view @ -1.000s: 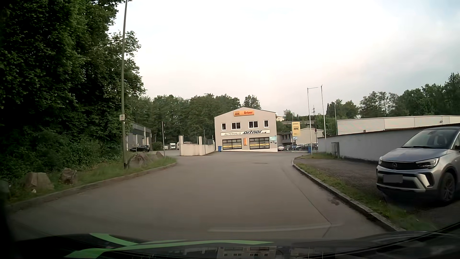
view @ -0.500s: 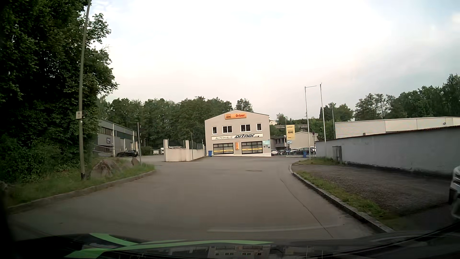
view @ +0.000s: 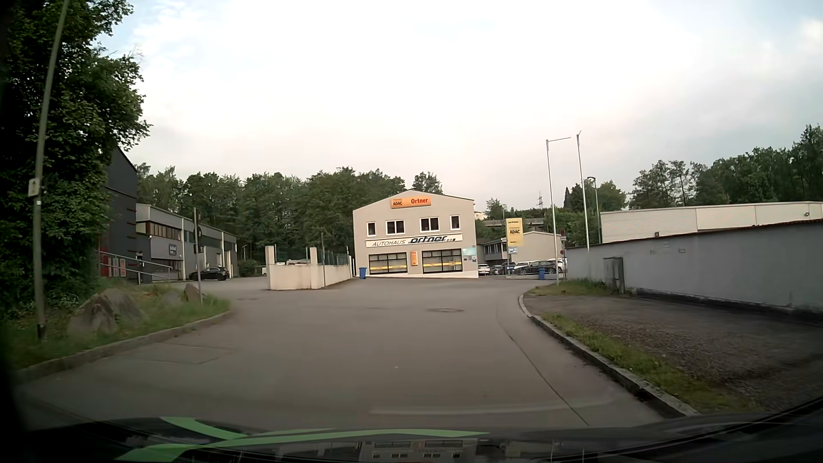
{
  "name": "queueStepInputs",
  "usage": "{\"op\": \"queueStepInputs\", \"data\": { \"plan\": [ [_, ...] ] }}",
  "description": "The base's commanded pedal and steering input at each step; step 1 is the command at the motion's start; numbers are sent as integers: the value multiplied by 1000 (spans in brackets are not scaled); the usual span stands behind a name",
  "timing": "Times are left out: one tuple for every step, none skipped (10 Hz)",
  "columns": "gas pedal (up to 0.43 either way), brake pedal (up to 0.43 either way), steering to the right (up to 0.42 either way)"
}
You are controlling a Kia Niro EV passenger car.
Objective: Follow the waypoints while adhering to traffic rules and regulations
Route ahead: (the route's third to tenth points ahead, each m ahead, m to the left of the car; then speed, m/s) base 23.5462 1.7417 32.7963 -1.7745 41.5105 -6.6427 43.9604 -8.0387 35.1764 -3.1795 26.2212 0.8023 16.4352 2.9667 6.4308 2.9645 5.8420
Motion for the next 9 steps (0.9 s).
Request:
{"op": "queueStepInputs", "data": {
  "plan": [
    [59, 0, 18],
    [59, 0, 18],
    [59, 0, 18],
    [59, 0, 18],
    [47, 0, 18],
    [47, 0, 18],
    [47, 0, 18],
    [28, 0, 19],
    [20, 0, 19]
  ]
}}
